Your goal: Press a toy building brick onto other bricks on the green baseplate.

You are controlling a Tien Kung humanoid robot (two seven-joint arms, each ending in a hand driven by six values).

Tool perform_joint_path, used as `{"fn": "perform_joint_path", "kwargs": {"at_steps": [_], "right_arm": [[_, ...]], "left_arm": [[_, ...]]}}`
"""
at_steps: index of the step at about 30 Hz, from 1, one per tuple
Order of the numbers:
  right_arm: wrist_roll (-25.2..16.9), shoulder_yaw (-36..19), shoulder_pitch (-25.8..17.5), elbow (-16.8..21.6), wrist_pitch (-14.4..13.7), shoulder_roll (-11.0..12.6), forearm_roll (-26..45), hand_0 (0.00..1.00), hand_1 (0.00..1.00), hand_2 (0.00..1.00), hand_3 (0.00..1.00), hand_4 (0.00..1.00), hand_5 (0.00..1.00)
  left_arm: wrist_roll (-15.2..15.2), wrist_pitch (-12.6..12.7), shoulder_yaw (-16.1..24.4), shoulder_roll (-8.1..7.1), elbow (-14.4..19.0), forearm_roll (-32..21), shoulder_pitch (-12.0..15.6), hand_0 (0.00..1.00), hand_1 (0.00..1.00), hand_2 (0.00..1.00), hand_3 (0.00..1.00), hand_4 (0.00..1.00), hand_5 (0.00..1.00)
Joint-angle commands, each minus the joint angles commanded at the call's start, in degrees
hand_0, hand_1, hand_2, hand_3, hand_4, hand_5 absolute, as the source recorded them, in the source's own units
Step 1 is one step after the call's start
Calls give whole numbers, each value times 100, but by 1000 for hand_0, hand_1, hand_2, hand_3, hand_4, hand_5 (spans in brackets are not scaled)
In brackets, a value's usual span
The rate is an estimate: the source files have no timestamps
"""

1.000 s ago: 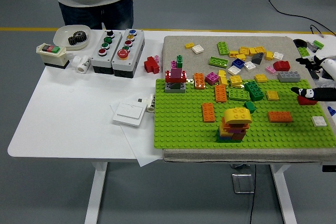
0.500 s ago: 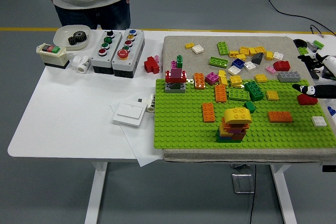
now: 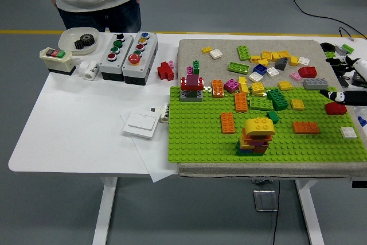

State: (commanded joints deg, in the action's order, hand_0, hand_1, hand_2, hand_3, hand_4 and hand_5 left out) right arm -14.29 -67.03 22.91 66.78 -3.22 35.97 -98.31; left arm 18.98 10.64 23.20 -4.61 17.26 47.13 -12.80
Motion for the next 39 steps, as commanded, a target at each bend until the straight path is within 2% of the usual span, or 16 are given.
{"fn": "perform_joint_path", "kwargs": {"at_steps": [18, 39], "right_arm": [[7, -51, 32, 14, -20, 13, -7, 730, 740, 783, 816, 858, 408], [13, 20, 11, -17, -31, 14, 6, 730, 739, 782, 805, 847, 412]], "left_arm": [[-23, 23, -54, 4, -4, -102, -59, 757, 767, 724, 585, 645, 663], [33, -13, 60, 4, 10, 114, 9, 757, 769, 725, 585, 645, 663]]}}
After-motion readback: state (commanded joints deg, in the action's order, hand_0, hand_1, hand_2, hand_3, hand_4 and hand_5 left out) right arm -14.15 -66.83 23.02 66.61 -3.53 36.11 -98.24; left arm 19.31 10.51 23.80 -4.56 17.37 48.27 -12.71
